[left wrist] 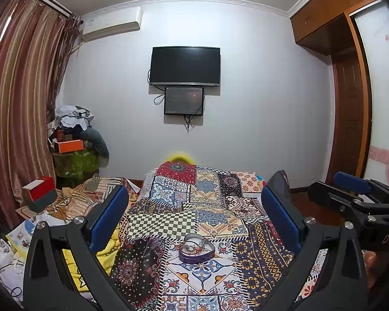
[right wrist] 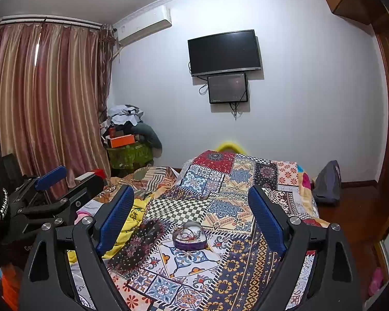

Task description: Organize jewelry

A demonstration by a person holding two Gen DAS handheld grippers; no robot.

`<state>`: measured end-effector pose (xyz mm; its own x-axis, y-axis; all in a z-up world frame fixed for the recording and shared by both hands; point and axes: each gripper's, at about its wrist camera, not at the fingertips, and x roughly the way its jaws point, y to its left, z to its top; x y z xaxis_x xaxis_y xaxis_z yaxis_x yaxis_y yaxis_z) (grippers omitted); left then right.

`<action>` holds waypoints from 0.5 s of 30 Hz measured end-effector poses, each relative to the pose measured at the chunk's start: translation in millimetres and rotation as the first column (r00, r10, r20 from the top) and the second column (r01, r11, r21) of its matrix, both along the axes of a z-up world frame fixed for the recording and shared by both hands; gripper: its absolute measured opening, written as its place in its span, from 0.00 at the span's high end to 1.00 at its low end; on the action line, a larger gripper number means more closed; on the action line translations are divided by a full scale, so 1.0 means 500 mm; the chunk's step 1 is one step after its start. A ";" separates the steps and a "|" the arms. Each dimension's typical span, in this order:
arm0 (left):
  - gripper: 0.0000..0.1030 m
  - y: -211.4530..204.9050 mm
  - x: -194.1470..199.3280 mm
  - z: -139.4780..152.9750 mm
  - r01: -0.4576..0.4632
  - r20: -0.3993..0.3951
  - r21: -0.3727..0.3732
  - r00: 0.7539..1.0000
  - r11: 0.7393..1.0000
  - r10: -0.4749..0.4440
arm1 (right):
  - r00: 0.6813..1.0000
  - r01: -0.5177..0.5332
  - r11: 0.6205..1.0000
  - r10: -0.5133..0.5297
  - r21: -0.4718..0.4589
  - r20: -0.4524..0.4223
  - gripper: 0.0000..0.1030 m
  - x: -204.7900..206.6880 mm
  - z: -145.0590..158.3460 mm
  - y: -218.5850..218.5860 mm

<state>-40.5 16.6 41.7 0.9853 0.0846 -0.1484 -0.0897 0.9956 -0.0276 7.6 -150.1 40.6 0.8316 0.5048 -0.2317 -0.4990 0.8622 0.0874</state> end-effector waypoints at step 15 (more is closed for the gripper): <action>0.00 0.004 0.001 0.000 0.007 -0.003 -0.008 1.000 1.000 -0.007 | 1.000 -0.001 1.000 0.001 0.002 -0.003 0.15 0.002 0.000 -0.001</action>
